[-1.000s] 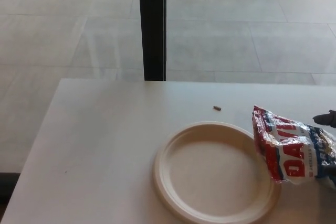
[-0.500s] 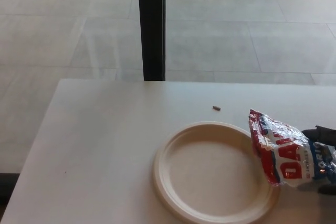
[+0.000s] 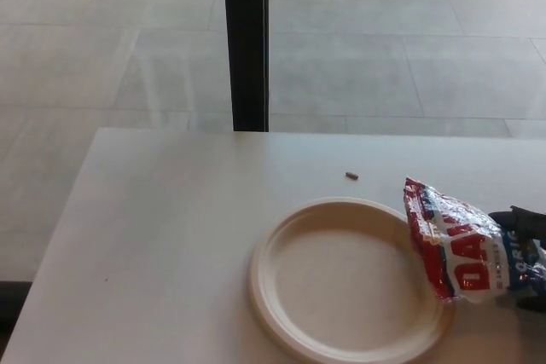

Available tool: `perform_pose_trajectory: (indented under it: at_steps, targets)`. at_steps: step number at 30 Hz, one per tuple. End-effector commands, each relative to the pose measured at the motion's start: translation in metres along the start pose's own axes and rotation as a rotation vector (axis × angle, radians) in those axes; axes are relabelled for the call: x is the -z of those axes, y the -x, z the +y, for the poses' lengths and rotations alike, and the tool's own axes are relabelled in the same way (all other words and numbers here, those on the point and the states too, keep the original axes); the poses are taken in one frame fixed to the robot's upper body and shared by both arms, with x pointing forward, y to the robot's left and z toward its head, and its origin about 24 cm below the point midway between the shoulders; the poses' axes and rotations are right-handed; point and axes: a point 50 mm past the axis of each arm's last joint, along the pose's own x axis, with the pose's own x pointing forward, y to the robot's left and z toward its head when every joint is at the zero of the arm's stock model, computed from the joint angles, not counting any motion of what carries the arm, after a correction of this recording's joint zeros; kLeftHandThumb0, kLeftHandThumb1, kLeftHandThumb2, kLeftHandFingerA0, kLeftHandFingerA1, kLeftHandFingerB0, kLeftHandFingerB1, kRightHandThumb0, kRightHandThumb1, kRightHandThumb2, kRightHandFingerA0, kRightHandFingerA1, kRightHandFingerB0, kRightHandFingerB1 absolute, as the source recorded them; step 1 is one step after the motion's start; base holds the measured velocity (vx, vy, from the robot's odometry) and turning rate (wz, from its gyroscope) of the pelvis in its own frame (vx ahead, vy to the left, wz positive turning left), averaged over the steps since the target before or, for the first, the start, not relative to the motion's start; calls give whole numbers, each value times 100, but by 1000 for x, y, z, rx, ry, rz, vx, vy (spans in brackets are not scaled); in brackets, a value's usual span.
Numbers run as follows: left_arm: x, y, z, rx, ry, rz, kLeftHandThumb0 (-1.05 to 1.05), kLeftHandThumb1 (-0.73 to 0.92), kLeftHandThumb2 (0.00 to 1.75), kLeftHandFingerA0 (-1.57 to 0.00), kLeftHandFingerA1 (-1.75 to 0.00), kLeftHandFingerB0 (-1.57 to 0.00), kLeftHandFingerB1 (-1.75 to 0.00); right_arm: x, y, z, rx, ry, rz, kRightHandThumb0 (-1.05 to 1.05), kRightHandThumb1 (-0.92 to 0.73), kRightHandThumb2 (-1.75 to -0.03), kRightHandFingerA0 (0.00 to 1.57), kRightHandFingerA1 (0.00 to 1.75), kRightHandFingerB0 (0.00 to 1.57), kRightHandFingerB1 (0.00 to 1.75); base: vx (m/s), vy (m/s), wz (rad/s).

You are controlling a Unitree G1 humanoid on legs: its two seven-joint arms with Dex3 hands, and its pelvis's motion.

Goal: The robot uses its right hand to pick up a bag of sunflower seeds kept in the middle of the desk and tilts it over a plate kept next to it to pour out a few seeds and then puts the bag of seeds back on the desk

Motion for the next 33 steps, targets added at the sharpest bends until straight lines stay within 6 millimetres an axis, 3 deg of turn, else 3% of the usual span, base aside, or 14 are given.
perform_pose_trajectory:
  at_steps: [1, 4, 5, 6, 8, 9, 10, 11, 22, 25, 28, 29, 30, 33]
  targets:
    - [-1, 1, 3, -27, -12, -23, -67, 67, 60, -52, -56, -45, -40, 10, 3, 4, 64, 42, 62, -13, -80, -71, 15, 136, 15, 41, 0, 0, 0]
    - [-1, 1, 2, -23, -27, -29, -66, 67, 60, -52, -60, -45, -42, 12, 2, 3, 50, 74, 104, -11, -76, -78, 15, 131, 14, 42, 0, 0, 0]
    - [-1, 1, 2, -23, -6, -26, -64, 66, 60, -52, -60, -47, -42, 13, 3, 3, 37, 98, 128, -14, -72, -72, 19, 142, 14, 40, 0, 0, 0]
    - [-1, 1, 2, -26, -1, -26, -64, 66, 60, -53, -61, -48, -43, 13, 3, 3, 36, 109, 135, -12, -80, -58, 28, 134, 15, 38, 0, 0, 0]
    - [0, 1, 1, -28, -14, -25, -64, 66, 60, -53, -61, -48, -43, 13, 3, 3, 35, 115, 141, -12, -80, -58, 28, 134, 15, 38, 0, 0, 0]
    - [0, 2, 2, -11, -24, -30, -64, 68, 60, -51, -61, -48, -46, 15, 4, 6, 43, 143, 125, -13, -75, -66, 51, 139, 14, 36, 0, 0, 0]
    - [0, 2, 2, -9, -25, -31, -64, 68, 60, -51, -61, -48, -46, 16, 4, 6, 44, 147, 124, -13, -75, -66, 51, 139, 14, 36, 0, 0, 0]
    - [1, 2, 2, -11, -35, -30, -64, 68, 60, -52, -61, -51, -47, 16, 5, 8, 60, 151, 113, -16, -75, -73, 64, 145, 22, 39, 0, 0, 0]
    - [2, 2, 3, -29, -89, -16, -60, 69, 61, -52, -57, -52, -43, 17, 5, 14, -40, 262, 120, -26, -84, -71, 69, 142, 51, 43, 0, 0, 0]
    - [2, 2, 3, -39, -82, -12, -61, 66, 60, -53, -57, -53, -45, 17, 4, 16, -72, 240, 138, -26, -83, -71, 66, 146, 64, 66, 0, 0, 0]
    - [2, 2, 3, -37, -80, -14, -61, 65, 60, -53, -57, -55, -47, 18, 5, 18, -97, 223, 149, -23, -70, -93, 85, 147, 92, 92, 0, 0, 0]
    - [2, 2, 2, -36, -81, -16, -62, 64, 60, -53, -58, -55, -47, 18, 6, 19, -92, 222, 148, -24, -70, -91, 85, 160, 88, 114, 0, 0, 0]
    - [1, 2, 2, -34, -91, -17, -61, 66, 60, -52, -57, -54, -47, 18, 7, 21, -71, 224, 133, -25, -68, -89, 82, 173, 71, 148, 0, 0, 0]
    - [1, 1, 2, -34, -96, -16, -61, 66, 60, -51, -58, -52, -46, 18, 8, 22, -15, 215, 100, -28, -66, -93, 83, 175, 69, 150, 0, 0, 0]
